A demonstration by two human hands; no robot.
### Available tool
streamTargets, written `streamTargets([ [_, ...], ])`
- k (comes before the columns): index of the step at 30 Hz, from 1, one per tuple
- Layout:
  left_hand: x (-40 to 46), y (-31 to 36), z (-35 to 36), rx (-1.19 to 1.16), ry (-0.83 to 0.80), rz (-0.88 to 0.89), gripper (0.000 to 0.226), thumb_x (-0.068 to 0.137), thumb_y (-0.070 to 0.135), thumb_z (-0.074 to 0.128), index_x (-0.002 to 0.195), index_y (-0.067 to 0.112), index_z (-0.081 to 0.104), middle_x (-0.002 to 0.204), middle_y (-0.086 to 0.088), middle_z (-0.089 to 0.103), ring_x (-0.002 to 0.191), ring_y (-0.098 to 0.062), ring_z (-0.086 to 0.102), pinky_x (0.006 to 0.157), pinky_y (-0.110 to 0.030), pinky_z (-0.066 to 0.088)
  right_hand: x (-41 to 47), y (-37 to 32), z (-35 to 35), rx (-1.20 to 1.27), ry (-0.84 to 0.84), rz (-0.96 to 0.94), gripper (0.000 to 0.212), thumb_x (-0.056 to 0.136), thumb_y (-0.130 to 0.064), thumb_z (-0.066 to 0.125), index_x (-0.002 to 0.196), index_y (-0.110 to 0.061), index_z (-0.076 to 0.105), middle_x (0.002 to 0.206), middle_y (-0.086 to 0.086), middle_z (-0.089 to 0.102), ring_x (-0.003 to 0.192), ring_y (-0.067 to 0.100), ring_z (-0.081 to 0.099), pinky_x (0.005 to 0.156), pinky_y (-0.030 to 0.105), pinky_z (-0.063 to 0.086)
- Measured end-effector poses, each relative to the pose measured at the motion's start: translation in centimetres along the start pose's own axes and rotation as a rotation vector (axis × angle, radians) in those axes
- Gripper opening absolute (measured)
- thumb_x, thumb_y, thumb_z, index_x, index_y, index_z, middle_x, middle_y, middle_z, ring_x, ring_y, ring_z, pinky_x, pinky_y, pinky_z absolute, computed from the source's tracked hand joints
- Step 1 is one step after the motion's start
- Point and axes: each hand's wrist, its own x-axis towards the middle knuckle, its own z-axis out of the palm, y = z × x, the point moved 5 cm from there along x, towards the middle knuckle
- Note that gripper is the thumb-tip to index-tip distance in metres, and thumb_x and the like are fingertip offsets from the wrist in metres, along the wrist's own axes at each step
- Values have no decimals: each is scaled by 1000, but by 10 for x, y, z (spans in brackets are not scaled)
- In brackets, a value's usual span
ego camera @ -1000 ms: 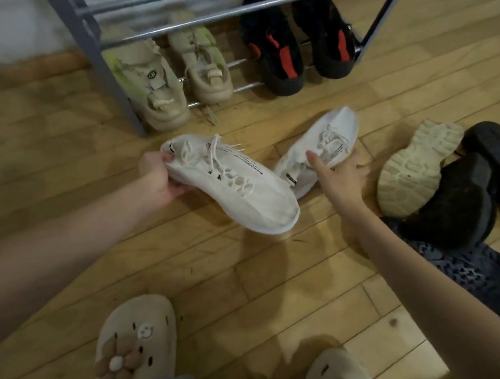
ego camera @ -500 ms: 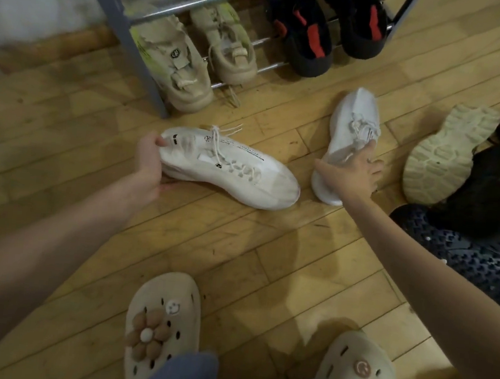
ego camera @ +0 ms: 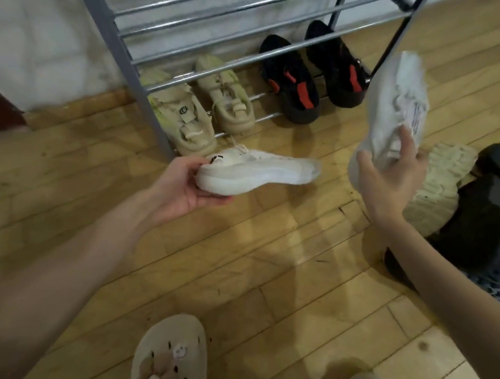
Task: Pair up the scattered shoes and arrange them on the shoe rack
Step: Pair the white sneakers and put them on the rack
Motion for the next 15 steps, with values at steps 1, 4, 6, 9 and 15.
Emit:
streamTargets([
  [1,-1,4,8,-23,-36,15,28,91,7,43,115,-1,56,123,-19,60,92,-32,69,69,-44,61,7,-8,-5,11,16,-19,70,74,-48,62,140,-33,41,127,9,44,118,29,45,104,46,39],
  [4,-3,17,23,-69,-153,63,36,91,3,39,124,0,52,122,-18,64,92,-29,70,71,-40,61,16,-24,-11,47,35,-43,71,71,-49,60,138,-33,43,128,10,45,121,28,44,105,48,38],
  [6,-5,24,27,-154,-231,79,36,92,3,35,123,3,52,114,-14,69,94,-31,71,71,-39,61,14,-30,-12,84,27,-42,72,71,-50,59,139,-35,42,128,9,44,123,27,42,106,49,37],
  [9,-10,33,31,-116,-292,158,45,90,-1,36,132,10,50,125,-9,65,104,-26,67,78,-41,59,9,-35,-10,138,17,-38,70,73,-47,61,140,-36,41,121,-1,40,120,19,40,108,47,36],
  [15,-19,53,36,-171,-210,386,43,89,3,48,132,3,47,123,-12,63,103,-24,67,74,-36,59,4,-58,5,152,-101,-153,67,76,-41,66,140,-39,43,128,-7,42,119,8,41,101,28,37],
])
